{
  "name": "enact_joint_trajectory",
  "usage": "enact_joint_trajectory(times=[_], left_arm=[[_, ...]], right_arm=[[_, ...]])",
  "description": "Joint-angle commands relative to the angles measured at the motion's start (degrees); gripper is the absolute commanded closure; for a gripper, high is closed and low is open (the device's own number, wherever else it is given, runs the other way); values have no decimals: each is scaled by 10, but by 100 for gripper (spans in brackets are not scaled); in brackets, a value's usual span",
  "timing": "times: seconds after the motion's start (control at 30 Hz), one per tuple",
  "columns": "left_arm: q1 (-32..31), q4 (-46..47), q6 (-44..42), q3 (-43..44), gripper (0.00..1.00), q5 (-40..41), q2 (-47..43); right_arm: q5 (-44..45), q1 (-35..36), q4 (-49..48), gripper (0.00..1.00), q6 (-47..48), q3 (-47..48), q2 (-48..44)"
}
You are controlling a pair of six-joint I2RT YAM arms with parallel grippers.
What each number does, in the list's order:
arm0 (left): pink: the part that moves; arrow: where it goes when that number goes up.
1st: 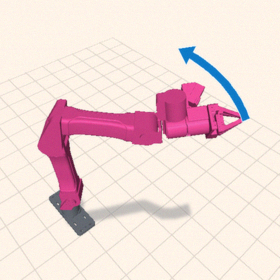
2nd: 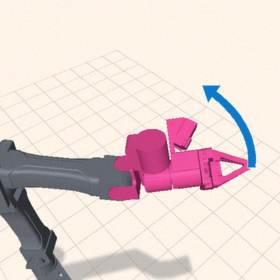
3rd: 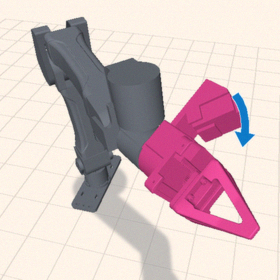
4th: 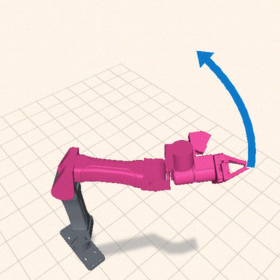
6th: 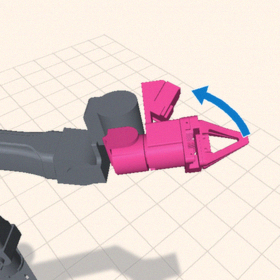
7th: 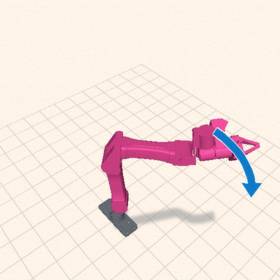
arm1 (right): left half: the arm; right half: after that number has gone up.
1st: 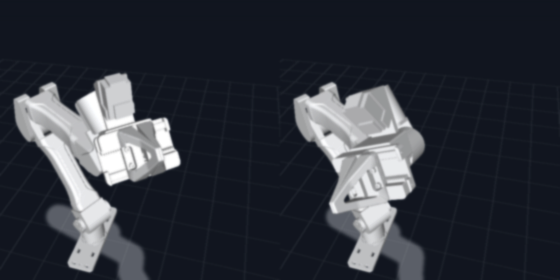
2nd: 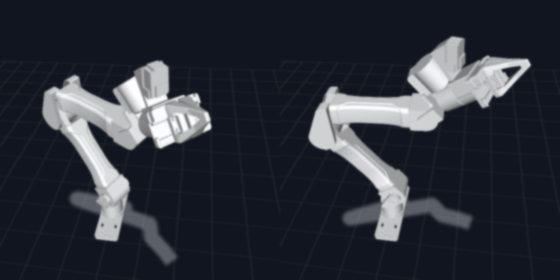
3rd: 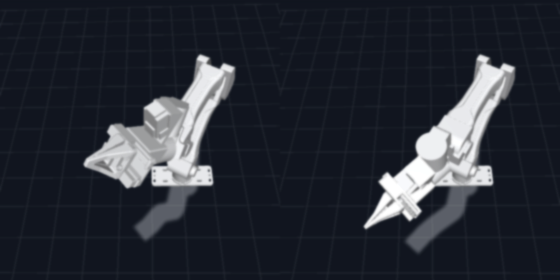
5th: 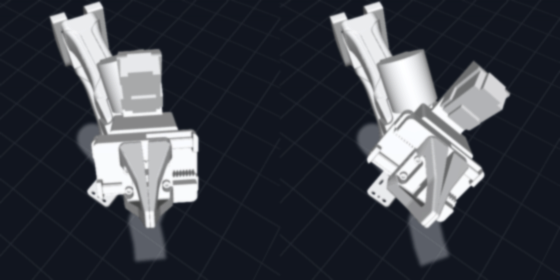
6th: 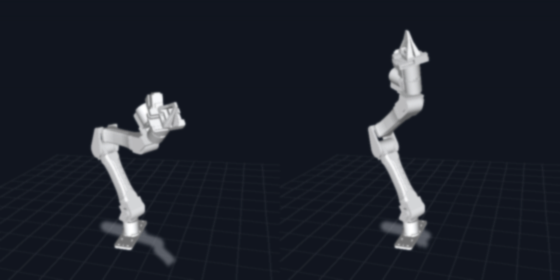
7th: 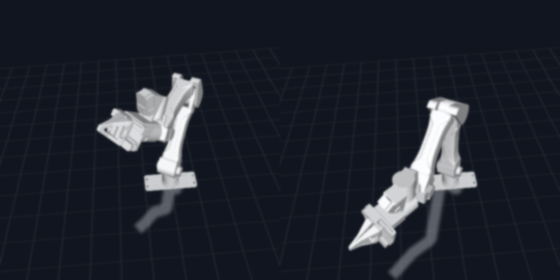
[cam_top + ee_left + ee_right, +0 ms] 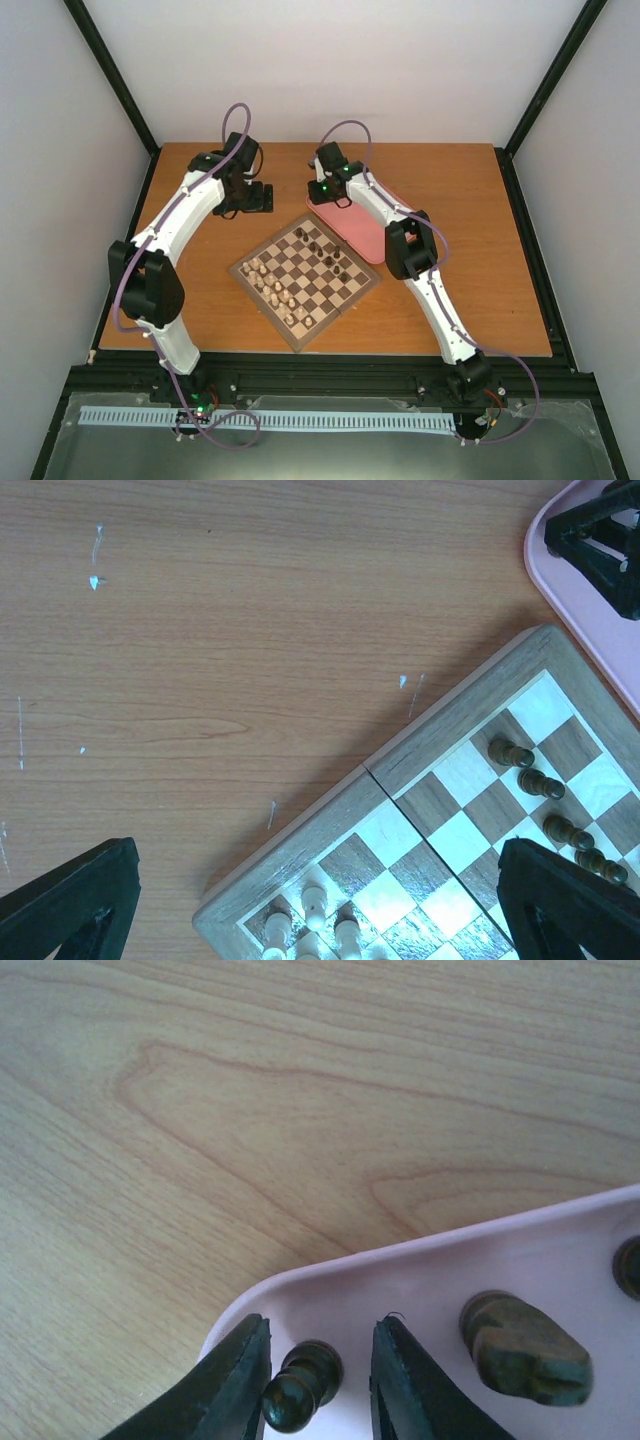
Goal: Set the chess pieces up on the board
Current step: Pick up the chess piece from the storage box, then place the chess piece on the chessboard.
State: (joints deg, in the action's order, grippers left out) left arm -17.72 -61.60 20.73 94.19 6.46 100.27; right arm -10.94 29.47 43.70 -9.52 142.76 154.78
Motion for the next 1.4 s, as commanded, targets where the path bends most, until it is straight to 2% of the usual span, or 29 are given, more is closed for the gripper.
enact_joint_trajectory(times=[0.0,0.23,0.37,0.63,0.77,1.07,1.37], left_arm=[[3,-12,3,25,0,-10,8],[3,-9,5,22,0,-10,9],[2,-8,5,17,0,-10,8],[2,7,6,12,0,-15,7],[2,13,5,14,0,-16,5],[2,24,1,7,0,-12,-7],[2,34,-1,4,0,-17,-9]], right_arm=[[11,-6,-5,74,-7,19,11],[10,-7,4,97,-2,18,4],[17,-6,14,97,16,3,-30],[13,-5,28,97,32,-60,-163],[14,7,33,97,40,-165,-265],[38,34,28,97,30,-551,-511],[42,83,42,97,4,-730,-648]])
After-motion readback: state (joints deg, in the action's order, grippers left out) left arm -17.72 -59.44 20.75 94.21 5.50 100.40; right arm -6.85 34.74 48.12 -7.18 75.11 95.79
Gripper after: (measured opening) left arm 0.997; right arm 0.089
